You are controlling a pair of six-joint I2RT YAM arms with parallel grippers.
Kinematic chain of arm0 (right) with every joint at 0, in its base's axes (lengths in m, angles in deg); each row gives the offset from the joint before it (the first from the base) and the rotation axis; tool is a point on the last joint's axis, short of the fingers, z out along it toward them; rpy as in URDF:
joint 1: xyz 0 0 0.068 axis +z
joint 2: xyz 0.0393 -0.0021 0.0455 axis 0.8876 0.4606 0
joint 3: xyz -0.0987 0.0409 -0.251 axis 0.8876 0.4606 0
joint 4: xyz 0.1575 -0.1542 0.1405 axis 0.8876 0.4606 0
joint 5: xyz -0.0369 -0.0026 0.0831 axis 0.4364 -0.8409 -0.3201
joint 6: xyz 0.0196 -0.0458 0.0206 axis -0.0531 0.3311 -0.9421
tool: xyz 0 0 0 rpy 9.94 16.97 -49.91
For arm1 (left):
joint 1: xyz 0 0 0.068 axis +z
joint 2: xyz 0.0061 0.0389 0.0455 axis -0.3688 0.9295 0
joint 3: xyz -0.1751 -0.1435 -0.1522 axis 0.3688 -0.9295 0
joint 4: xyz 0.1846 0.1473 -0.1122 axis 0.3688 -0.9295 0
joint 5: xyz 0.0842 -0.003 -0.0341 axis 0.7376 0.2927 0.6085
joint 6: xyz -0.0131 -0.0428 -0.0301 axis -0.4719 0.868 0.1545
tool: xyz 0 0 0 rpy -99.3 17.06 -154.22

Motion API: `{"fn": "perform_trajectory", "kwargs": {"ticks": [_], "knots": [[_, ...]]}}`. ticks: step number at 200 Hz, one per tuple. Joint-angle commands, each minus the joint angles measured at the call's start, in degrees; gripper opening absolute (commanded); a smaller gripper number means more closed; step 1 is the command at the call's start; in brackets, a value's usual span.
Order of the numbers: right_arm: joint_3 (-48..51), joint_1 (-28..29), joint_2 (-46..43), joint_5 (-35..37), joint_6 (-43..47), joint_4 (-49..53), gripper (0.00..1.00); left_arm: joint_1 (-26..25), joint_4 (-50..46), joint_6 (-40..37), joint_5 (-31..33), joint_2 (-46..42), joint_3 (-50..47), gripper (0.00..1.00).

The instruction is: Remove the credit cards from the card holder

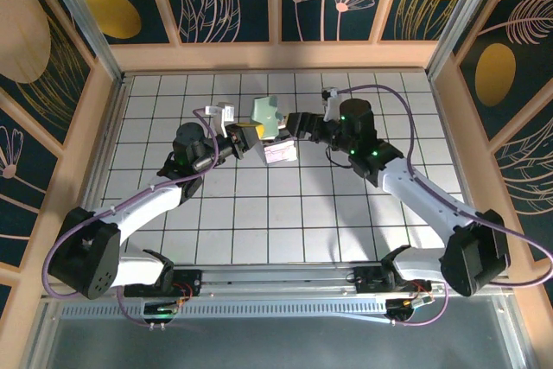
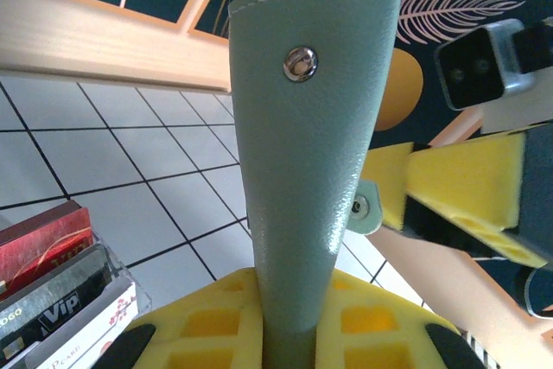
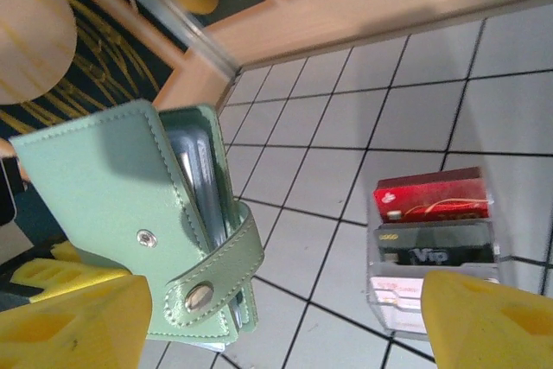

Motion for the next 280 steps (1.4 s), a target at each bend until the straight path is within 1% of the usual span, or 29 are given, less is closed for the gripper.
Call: {"fn": "perform_trajectory", "kwargs": {"ticks": [1,30,59,73,78,93,110,132,151,172,196,221,244,247,280], "knots": [[-2.55,-0.08,2.73,-6.17,2.02,-3.71,0.84,0.18,1.85,-1.3,-2.18,-0.4,2.29,0.0],[-4.89,0.4,6.37,-7.24,2.44,-3.68,0.85,0.17,2.03,-1.23,-2.83,-0.21,2.46,0.0],[-5.77,0.53,7.75,-8.55,2.57,-4.14,0.8,0.17,1.86,-1.32,-3.25,-0.16,2.62,0.0],[-5.04,0.53,6.86,-9.6,2.5,-5.55,0.79,0.23,1.6,-1.32,-2.81,-0.27,2.64,0.0],[-4.6,0.6,6.47,-10.14,2.45,-6.26,0.8,0.16,1.51,-1.33,-2.82,-0.27,2.64,0.0],[-3.44,0.82,4.95,-11.09,2.57,-8.1,0.86,0.22,1.44,-1.16,-2.69,-0.02,2.73,0.0],[-3.09,1.64,3.8,-10.92,3.37,-8.67,0.91,0.2,1.67,-0.88,-2.78,0.37,2.8,0.0],[-3.99,2.65,4.01,-8.67,4.4,-7.24,0.94,0.22,2.19,-0.53,-3.32,0.64,2.81,0.0],[-5.21,2.99,5.57,-5.98,4.58,-5.19,0.94,0.23,2.62,-0.44,-3.8,0.61,2.81,0.0],[-5.84,2.69,6.96,-3.08,4.44,-3.16,0.9,0.21,2.8,-0.48,-4.15,0.17,2.74,0.0],[-4.42,1.64,6.03,-2.63,3.59,-3.63,0.83,0.24,2.82,-0.73,-4.07,-0.76,2.32,0.0],[-1.27,-0.1,3.35,-5.4,2.75,-6.41,0.74,0.25,2.84,-0.97,-4.06,-1.56,1.93,0.0],[0.9,-0.09,1.25,-8.28,2.55,-7.82,0.68,0.21,3.53,-0.73,-4.58,-1.85,1.86,0.0],[1.18,-1.5,1.06,-8.72,2.65,-7.9,0.68,0.18,3.71,-0.71,-4.68,-1.9,1.85,0.0],[2.17,-2.02,-1.09,-10.19,4.36,-7.01,0.59,0.23,6.2,0.33,-7.7,-2.05,1.6,0.0]]}}
